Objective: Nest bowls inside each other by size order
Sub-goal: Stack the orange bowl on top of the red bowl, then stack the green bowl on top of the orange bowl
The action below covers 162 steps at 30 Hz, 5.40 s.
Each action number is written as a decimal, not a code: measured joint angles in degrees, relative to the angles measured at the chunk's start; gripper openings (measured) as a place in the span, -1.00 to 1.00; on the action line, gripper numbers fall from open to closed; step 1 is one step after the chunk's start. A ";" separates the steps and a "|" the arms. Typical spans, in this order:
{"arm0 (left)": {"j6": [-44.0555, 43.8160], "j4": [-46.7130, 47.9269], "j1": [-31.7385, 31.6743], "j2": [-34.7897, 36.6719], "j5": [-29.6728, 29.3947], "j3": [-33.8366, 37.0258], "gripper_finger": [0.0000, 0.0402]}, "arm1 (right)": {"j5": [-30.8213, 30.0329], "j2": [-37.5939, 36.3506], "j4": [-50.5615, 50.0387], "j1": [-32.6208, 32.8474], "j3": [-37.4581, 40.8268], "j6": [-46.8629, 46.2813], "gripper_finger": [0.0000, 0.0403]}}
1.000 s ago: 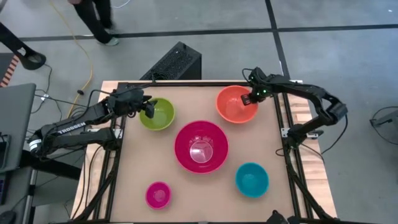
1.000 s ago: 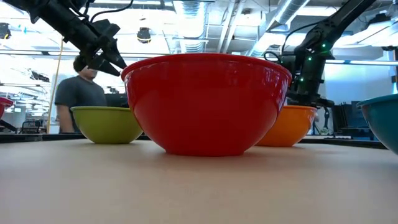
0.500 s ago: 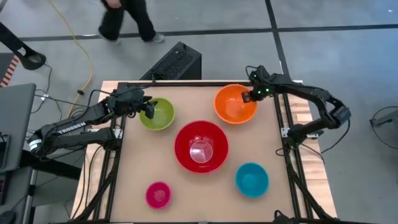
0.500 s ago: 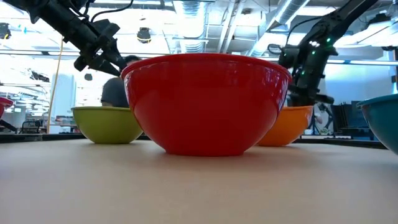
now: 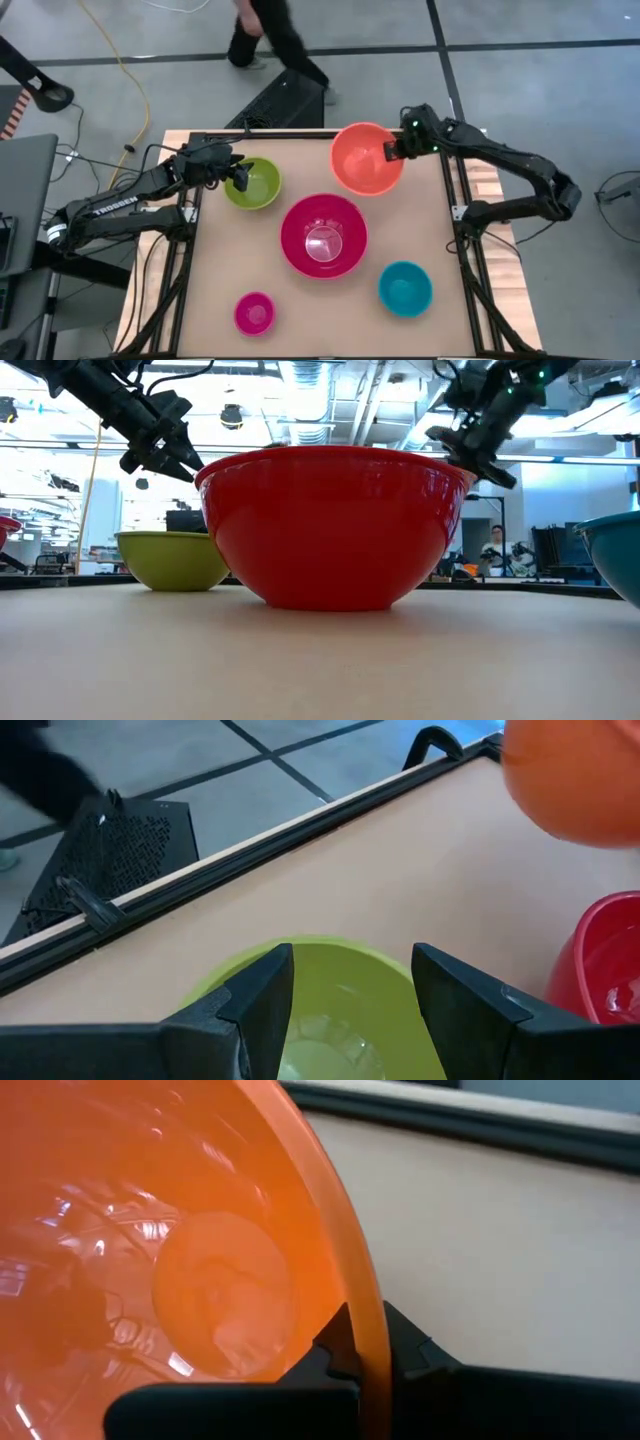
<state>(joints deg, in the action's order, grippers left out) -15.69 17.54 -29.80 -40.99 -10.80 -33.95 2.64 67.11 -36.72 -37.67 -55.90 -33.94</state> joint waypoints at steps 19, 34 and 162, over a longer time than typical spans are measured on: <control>2.53 -0.28 -0.02 0.00 1.06 0.00 -0.03 | -11.76 8.78 10.24 34.23 -3.34 -24.25 -0.93; 1.49 -0.26 -0.02 0.00 4.52 0.00 -0.03 | -11.75 20.51 14.26 41.46 -3.32 -33.82 -0.94; -4.37 17.25 1.03 0.02 3.30 0.00 -0.03 | -0.94 64.94 13.19 23.09 -58.32 1.01 -0.23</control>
<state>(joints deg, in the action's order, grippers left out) -20.05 34.78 -28.77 -40.97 -7.51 -33.95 1.70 132.05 -23.53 -14.58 -114.22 -32.93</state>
